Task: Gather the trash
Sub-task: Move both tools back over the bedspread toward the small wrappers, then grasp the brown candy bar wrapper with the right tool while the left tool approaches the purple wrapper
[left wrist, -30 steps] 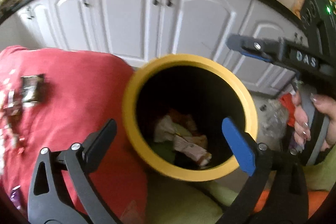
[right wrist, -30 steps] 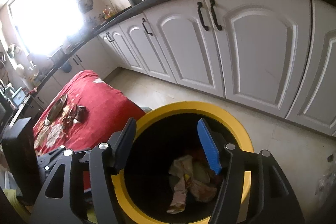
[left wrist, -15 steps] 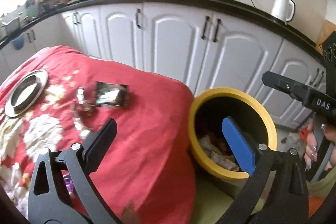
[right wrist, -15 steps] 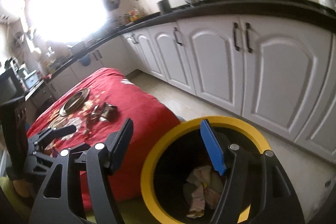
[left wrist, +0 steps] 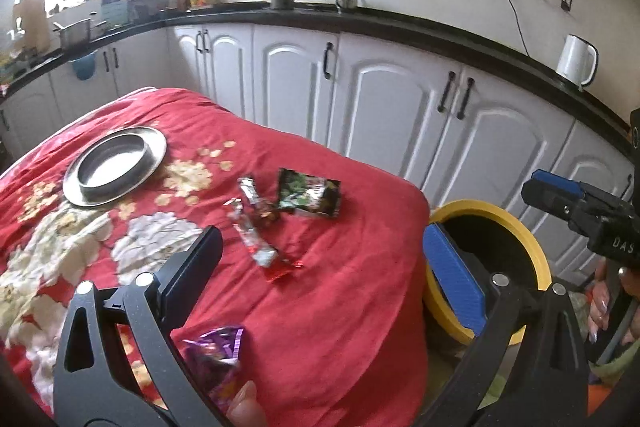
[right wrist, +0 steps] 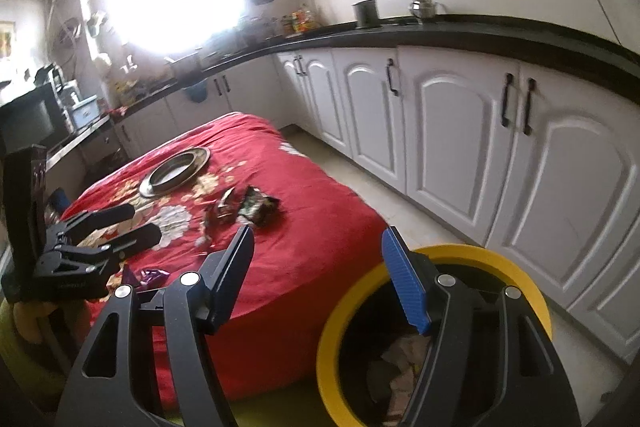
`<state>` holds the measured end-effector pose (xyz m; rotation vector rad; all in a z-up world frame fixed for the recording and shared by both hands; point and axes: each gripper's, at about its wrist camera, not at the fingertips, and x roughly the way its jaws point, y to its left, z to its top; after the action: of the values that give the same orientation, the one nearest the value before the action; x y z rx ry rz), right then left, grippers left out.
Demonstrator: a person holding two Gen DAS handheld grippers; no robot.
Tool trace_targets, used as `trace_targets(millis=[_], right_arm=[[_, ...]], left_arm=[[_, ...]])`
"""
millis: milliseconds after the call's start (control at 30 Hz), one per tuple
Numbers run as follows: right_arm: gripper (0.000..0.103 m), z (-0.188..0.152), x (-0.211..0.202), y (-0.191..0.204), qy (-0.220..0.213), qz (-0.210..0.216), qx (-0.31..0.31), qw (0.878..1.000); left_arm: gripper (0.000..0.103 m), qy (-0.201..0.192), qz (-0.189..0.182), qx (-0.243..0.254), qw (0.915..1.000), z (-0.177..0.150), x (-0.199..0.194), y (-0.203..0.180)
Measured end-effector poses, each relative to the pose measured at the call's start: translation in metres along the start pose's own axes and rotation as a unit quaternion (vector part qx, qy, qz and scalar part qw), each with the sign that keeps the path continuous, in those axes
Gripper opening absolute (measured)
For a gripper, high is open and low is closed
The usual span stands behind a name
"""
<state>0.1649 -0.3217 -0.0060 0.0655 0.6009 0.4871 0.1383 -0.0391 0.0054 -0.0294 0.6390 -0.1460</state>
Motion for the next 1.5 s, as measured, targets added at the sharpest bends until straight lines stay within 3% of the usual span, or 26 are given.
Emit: trace_targets(millis=[467, 700, 800, 1100, 1333, 1500], right_arm=[[0.064, 0.008, 0.024, 0.059, 0.011, 0.041, -0.063, 0.997], [0.064, 0.015, 0.043, 0.077, 0.018, 0.054, -0.081, 0.995], [0.064, 0.019, 0.06, 0.086, 0.028, 0.059, -0.091, 0.994], [0.044, 0.025, 0.131, 0.11, 0.08, 0.071, -0.113, 0.988], [0.032, 0.029, 0.189, 0.122, 0.12, 0.064, -0.129, 0.982], [0.03, 0.028, 0.223, 0.13, 0.148, 0.058, -0.136, 0.978]], left_arm=[[0.092, -0.026, 0.026, -0.033, 0.9988, -0.007, -0.019, 0.038], [0.092, -0.019, 0.035, -0.049, 0.998, -0.015, -0.02, 0.06], [0.092, -0.006, 0.03, -0.059, 0.9978, -0.023, -0.016, 0.071], [0.092, 0.046, -0.003, -0.082, 0.9955, -0.05, -0.001, 0.086], [0.08, 0.086, -0.021, -0.083, 0.9926, -0.065, 0.015, 0.088], [0.077, 0.108, -0.036, -0.085, 0.9898, -0.075, 0.023, 0.084]])
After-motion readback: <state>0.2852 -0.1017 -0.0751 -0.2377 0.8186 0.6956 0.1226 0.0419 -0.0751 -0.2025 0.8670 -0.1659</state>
